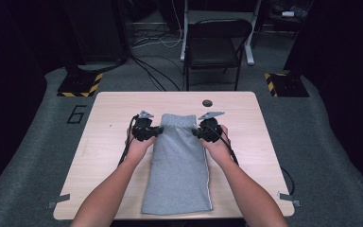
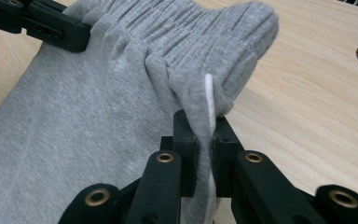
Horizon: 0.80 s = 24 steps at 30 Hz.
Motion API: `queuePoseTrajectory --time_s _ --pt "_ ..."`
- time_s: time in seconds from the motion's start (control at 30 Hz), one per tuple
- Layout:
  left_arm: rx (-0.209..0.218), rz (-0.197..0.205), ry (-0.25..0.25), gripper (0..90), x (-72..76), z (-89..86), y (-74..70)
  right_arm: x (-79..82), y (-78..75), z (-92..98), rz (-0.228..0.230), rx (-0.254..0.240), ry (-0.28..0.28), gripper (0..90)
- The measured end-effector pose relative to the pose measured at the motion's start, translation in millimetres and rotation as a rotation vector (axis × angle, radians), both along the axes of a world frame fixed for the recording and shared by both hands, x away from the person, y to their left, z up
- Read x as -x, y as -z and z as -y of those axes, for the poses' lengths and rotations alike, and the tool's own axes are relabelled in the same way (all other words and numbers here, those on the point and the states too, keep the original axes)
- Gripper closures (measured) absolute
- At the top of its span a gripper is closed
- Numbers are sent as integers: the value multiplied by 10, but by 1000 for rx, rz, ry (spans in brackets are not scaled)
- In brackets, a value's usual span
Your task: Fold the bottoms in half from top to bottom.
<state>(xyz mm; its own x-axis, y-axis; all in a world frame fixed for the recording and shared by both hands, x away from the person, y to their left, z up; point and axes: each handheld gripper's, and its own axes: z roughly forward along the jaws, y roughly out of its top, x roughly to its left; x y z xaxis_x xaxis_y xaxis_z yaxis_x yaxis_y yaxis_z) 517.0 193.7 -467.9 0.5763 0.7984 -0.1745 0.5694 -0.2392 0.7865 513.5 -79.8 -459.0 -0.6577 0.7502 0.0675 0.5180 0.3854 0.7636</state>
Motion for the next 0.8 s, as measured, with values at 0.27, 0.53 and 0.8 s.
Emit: queuePoseTrajectory --time_s 0.27,0.53,0.8 --pt "-7 9 8 850 -23 -48 -99 -28 -125 31 4 3 -11 838" --pt "22 24 -12 850 -22 -85 -148 -40 -213 -23 39 15 -22 838" --pt "14 55 6 850 -20 -95 -295 -40 -293 -13 65 4 -15 838"
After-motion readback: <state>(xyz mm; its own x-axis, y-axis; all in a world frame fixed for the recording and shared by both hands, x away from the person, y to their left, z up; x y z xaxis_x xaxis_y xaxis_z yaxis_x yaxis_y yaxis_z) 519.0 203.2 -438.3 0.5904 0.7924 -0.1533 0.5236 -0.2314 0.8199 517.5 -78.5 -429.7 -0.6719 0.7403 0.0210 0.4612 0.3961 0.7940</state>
